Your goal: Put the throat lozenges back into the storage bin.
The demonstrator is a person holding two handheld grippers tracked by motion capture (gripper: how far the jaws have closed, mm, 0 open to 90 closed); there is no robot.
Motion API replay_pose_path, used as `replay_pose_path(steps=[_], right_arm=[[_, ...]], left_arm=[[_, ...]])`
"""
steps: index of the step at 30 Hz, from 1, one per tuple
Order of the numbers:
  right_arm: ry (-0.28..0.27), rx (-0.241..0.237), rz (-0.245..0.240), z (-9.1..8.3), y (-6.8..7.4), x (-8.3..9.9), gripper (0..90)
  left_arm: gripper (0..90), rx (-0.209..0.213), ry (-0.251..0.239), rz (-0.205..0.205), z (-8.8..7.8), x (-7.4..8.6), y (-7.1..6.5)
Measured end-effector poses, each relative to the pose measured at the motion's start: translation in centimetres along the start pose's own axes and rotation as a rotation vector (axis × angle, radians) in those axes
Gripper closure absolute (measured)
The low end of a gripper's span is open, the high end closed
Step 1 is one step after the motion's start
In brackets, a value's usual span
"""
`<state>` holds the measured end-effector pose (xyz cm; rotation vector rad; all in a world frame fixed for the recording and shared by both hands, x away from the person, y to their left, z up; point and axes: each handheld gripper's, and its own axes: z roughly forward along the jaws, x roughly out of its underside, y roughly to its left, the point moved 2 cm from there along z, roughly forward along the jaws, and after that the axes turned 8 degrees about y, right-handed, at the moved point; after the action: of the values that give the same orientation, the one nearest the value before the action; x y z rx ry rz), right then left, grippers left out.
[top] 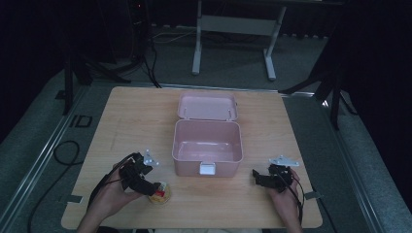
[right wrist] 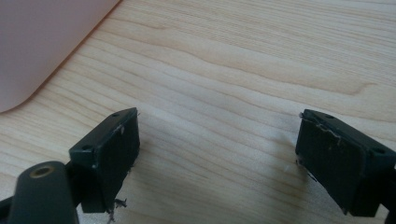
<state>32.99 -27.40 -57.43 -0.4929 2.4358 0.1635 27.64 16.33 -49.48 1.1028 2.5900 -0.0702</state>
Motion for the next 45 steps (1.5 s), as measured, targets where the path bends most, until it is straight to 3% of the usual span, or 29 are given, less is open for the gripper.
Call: replay_pose_path(steps=[6,13,22,25,28,45], right_arm=[[-0.001,0.0,0.0,0.0,0.0,0.0,13.5],[-0.001,0.0,0.0,0.0,0.0,0.0,13.5],[-0.001,0.0,0.0,0.0,0.0,0.0,13.5],[-0.001,-0.001,0.0,0.0,0.0,0.0,13.4],[-0.001,-0.001,-0.001,0.0,0.0,0.0,13.4],[-0.002,-0.003,-0.005,0.0,0.0,0.0,13.4]], left_arm=[[21.7,-0.001,0.035,0.041,0.4,-0.2,-0.4],[19.7,0.036,0.049,0.075,0.8,-0.6,-1.1],[18.4,0.047,0.092,0.124,1.4,-0.7,-1.6],[18.4,0.051,0.1,0.132,1.5,-0.7,-1.7],[18.4,0.093,0.103,0.147,1.8,-0.8,-1.8],[15.8,0.122,0.171,0.2,3.2,-1.5,-2.4]])
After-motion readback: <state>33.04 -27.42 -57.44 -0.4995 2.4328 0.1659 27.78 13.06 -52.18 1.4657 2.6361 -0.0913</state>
